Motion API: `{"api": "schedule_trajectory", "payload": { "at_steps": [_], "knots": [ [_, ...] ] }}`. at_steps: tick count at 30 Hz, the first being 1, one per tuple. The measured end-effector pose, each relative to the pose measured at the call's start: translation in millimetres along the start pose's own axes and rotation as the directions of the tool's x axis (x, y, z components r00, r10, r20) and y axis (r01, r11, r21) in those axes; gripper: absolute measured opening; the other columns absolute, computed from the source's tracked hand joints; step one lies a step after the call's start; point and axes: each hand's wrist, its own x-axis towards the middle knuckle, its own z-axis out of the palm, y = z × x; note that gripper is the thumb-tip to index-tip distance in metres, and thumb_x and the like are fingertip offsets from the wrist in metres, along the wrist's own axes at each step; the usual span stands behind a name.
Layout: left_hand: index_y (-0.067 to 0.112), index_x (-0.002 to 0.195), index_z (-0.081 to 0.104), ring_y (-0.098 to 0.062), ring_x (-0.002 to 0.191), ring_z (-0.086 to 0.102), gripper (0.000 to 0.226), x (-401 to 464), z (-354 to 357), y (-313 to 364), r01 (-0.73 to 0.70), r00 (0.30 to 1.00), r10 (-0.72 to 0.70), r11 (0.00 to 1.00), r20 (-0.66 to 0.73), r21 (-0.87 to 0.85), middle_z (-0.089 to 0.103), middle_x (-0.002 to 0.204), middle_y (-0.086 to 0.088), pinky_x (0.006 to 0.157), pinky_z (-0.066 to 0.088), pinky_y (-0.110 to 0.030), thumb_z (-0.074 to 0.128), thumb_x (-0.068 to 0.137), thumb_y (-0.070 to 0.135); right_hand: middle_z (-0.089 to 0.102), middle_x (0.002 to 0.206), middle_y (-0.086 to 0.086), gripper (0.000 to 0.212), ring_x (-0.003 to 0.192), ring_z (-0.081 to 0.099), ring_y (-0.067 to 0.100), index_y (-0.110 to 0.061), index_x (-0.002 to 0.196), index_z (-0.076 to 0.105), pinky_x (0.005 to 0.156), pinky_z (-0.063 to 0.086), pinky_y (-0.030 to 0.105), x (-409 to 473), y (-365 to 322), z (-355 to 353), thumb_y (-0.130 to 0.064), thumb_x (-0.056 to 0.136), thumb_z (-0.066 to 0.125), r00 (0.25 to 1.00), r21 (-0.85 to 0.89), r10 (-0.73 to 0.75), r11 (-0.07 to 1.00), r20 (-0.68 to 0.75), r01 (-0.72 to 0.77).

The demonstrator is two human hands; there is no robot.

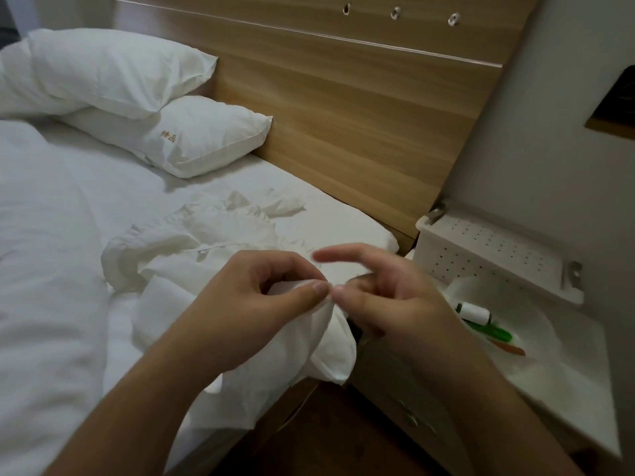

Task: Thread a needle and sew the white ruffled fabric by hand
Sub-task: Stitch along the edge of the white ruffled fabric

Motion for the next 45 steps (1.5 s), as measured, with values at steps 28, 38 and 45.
{"api": "schedule_trajectory", "payload": {
  "at_steps": [28, 38, 45],
  "knots": [
    [0.016, 0.097, 0.087, -0.024, 0.098, 0.08, 0.033, -4, -10, 1, 0.367, 0.93, -0.35, 0.884, 0.112, -0.288, 0.083, 0.101, -0.01, 0.09, 0.059, -0.039, 0.084, 0.071, 0.035, 0.042, 0.063, 0.025, 0.005, 0.053, 0.037, 0.02, -0.015, 0.091, 0.072, 0.05, 0.037, 0.029, 13, 25, 6, -0.013, 0.096, 0.07, 0.983, 0.136, -0.001, 0.99, -0.183, 0.026],
    [0.023, 0.091, 0.082, -0.027, 0.085, 0.08, 0.004, -6, -5, 2, 0.233, 0.954, -0.267, 0.948, -0.138, -0.217, 0.082, 0.089, -0.008, 0.082, 0.066, -0.048, 0.081, 0.088, 0.024, 0.044, 0.062, 0.021, 0.006, 0.055, 0.04, 0.022, -0.017, 0.091, 0.071, 0.053, 0.042, 0.028, 15, 28, 10, -0.016, 0.096, 0.071, 0.979, -0.017, -0.041, 0.999, -0.198, 0.039],
    [0.025, 0.094, 0.085, -0.018, 0.084, 0.08, 0.012, -6, -3, 4, 0.207, 0.962, -0.229, 0.966, -0.146, -0.154, 0.082, 0.088, -0.001, 0.076, 0.064, -0.039, 0.075, 0.094, 0.018, 0.049, 0.058, 0.009, 0.008, 0.053, 0.045, 0.016, -0.02, 0.091, 0.072, 0.054, 0.045, 0.026, 16, 32, 8, -0.015, 0.096, 0.071, 0.965, -0.074, -0.041, 0.997, -0.258, 0.023]
  ]
}}
